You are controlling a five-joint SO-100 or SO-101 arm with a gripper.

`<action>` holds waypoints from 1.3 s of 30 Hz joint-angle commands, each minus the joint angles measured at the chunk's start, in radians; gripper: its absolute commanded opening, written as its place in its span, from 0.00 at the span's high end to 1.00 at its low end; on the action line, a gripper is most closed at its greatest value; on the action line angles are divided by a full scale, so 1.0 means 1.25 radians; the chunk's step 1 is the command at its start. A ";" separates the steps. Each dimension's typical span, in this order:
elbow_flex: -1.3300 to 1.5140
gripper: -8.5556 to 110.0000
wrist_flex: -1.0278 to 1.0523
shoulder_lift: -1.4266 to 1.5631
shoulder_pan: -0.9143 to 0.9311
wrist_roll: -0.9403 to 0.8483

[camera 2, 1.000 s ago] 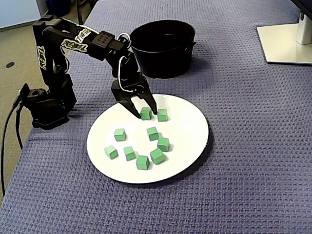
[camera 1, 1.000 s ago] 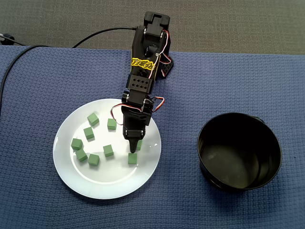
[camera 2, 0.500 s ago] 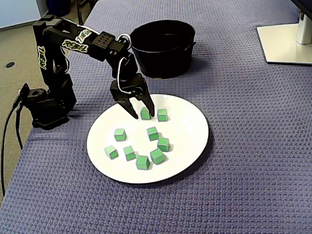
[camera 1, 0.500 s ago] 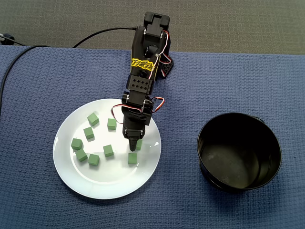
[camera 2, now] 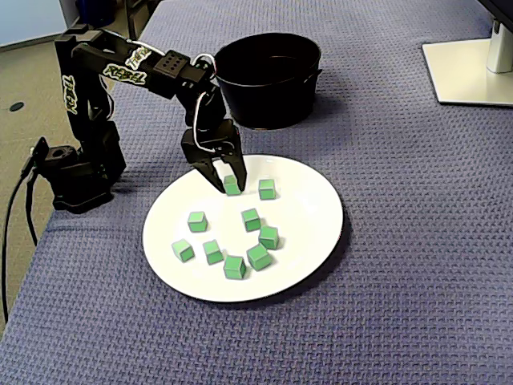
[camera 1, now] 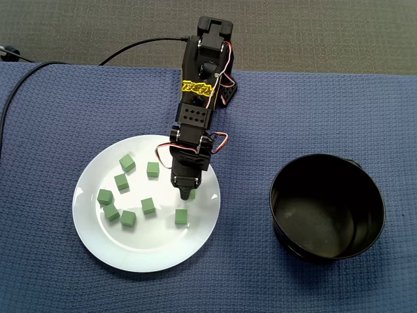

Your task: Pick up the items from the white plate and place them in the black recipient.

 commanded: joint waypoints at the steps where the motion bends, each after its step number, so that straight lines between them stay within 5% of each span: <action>1: -0.002 0.93 0.010 0.023 -0.007 0.010; 9: -0.214 0.93 0.298 0.342 0.032 -0.090; 14: -0.420 0.93 0.310 0.449 -0.140 -0.234; 23: -0.728 0.93 0.270 0.150 -0.482 -0.401; 30: -0.885 0.93 0.325 -0.248 -0.562 -0.434; 35: -0.844 0.93 0.286 -0.326 -0.571 -0.394; 39: -0.805 0.70 0.260 -0.295 -0.568 -0.362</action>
